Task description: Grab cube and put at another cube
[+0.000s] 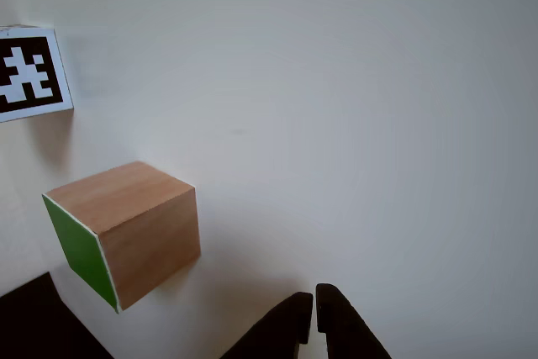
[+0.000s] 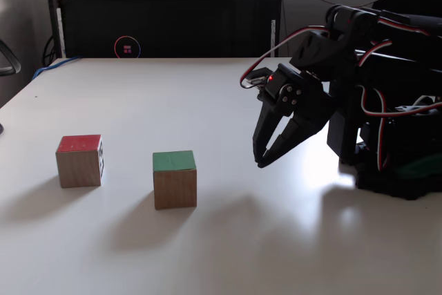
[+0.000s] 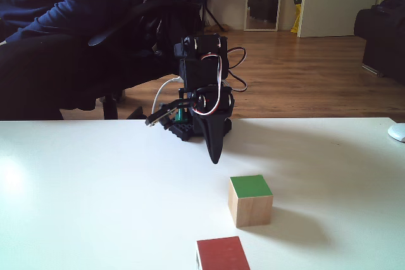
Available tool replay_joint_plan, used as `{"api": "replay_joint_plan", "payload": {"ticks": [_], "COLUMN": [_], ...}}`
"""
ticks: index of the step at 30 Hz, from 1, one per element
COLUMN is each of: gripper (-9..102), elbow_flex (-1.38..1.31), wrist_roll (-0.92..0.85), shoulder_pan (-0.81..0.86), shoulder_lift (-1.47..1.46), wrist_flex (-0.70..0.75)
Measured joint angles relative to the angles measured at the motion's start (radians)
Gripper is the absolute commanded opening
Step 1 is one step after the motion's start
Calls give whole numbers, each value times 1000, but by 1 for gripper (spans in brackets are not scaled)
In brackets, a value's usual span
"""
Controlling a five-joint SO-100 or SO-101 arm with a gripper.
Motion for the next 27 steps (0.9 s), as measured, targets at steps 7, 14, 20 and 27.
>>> {"api": "replay_joint_plan", "payload": {"ticks": [7,14,20,27], "gripper": [0,0,13,23], "elbow_flex": [0,0,-20,-210], "wrist_roll": [44,44,15,26], "shoulder_pan": [-26,-34,-37,-46], "shoulder_lift": [0,0,0,-49], "wrist_flex": [0,0,-43,-63]}}
